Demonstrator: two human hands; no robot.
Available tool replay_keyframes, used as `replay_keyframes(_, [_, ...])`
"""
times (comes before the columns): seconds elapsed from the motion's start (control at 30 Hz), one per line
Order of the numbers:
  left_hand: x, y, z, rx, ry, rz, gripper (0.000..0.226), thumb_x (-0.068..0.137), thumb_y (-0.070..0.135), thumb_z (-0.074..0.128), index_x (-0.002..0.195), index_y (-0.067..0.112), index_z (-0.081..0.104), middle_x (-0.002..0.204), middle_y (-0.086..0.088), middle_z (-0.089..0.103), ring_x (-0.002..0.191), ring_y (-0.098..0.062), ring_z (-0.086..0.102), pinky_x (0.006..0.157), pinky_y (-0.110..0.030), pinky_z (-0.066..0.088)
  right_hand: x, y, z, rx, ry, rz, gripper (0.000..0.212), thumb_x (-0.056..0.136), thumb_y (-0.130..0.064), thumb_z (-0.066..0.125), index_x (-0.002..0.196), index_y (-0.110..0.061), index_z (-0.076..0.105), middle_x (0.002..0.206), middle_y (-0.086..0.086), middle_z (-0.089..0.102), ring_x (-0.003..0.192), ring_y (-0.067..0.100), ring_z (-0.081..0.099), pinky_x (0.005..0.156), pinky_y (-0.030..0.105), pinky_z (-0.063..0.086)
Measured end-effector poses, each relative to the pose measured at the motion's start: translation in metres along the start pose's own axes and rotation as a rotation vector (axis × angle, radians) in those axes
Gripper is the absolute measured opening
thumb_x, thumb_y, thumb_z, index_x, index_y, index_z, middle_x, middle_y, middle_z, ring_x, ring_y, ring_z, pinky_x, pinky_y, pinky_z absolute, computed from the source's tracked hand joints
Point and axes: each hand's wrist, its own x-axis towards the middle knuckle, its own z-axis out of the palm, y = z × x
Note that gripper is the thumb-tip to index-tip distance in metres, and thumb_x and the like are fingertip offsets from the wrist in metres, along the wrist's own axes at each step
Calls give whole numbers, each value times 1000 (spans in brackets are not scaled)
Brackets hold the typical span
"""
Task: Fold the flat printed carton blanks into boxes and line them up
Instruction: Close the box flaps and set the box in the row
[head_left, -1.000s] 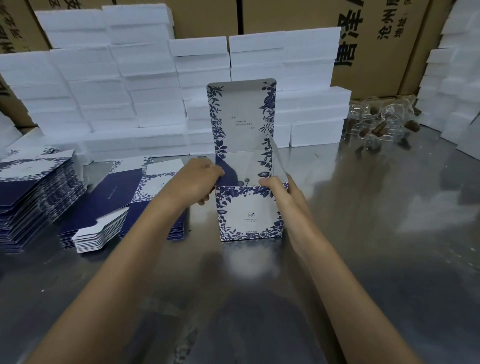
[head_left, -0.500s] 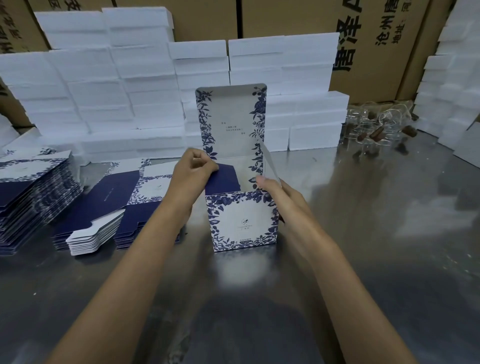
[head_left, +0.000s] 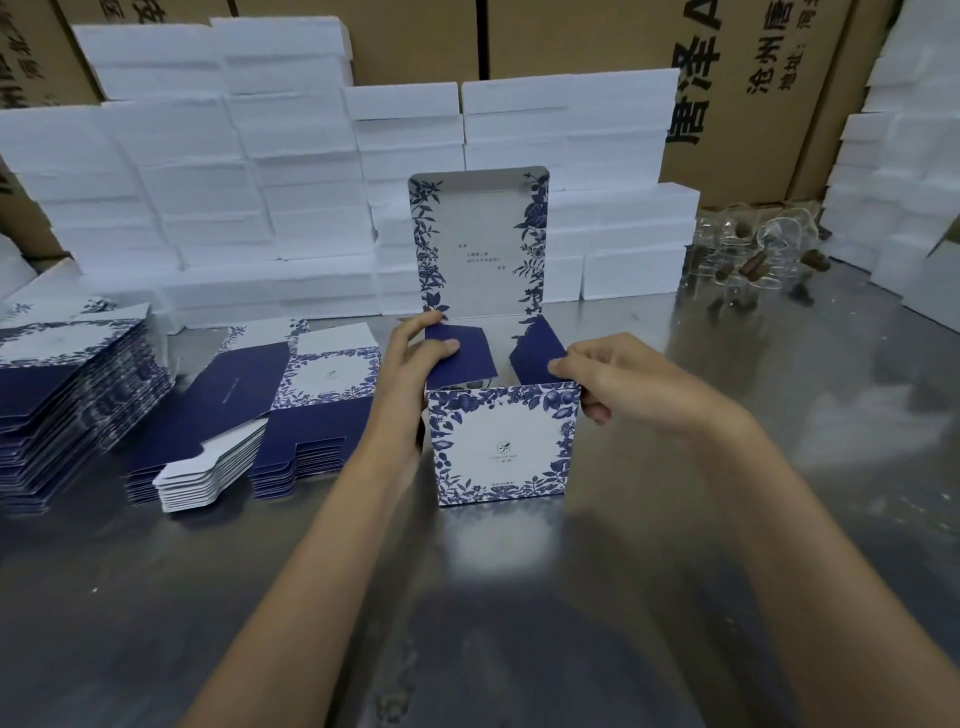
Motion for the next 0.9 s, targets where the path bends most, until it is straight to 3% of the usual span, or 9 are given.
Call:
replay_keyframes(0.17, [1,0,-4,21,-17,-2,42,71,17,67,111,29,69,104,-3,67,83,-20,67,70,-33,55,16,-8,-7,13,-37,47,56,104,-39,52,52,-26,36,46,-7,30,43,15,32,46,20,35])
replay_keyframes(0.3, [0,0,-6,52,-13,6,43,70,17,68,111,29,68,99,-1,67,82,-17,67,70,-31,54,22,-10,-4,34,4,18,37,105,-33,50,75,-12,53,57,6,36,49,16,32,47,22,35])
replay_keyframes(0.43, [2,1,-8,93,-7,15,42,70,19,69,110,30,68,100,1,68,85,-18,67,79,-37,51,27,-10,-9,26,-28,33,49,103,-31,53,58,-18,37,51,-1,31,46,16,28,46,23,33])
replay_keyframes(0.53, [0,1,-8,90,-41,9,36,70,18,69,103,33,70,93,5,70,83,-19,68,74,-36,52,34,-10,-9,15,33,41,41,100,-45,57,71,-16,50,56,0,35,45,15,31,46,22,32])
replay_keyframes(0.6, [-1,2,-8,76,-74,3,34,70,17,68,99,33,72,88,7,71,80,-18,68,69,-33,53,37,-6,-4,55,69,16,27,101,-35,57,84,-15,55,61,4,35,46,14,33,45,23,32])
replay_keyframes(0.73, [-2,2,-7,29,-67,50,34,82,5,68,107,28,68,104,10,72,90,-14,70,72,-29,55,40,-1,-3,80,103,-1,31,100,-30,59,77,-10,51,58,1,37,46,13,36,46,25,34])
replay_keyframes(0.8, [-3,3,-7,7,-46,92,43,87,-2,66,117,28,61,120,6,68,99,-10,71,75,-25,57,41,0,-3,85,181,-23,34,98,-39,63,80,-12,52,68,-1,52,55,11,49,51,25,42])
replay_keyframes(0.87, [-2,4,-8,-13,-52,104,55,87,-2,67,126,35,58,121,8,67,104,-7,70,77,-24,57,40,1,-2,218,239,-49,9,97,-32,63,100,-23,63,99,-1,65,86,14,64,69,28,51])
replay_keyframes(0.9, [-2,4,-9,-3,-45,100,58,87,0,69,128,40,59,122,10,65,109,-6,68,79,-24,57,40,2,-2,301,227,-56,16,97,-24,61,109,-32,66,112,-1,67,102,16,65,81,31,52])
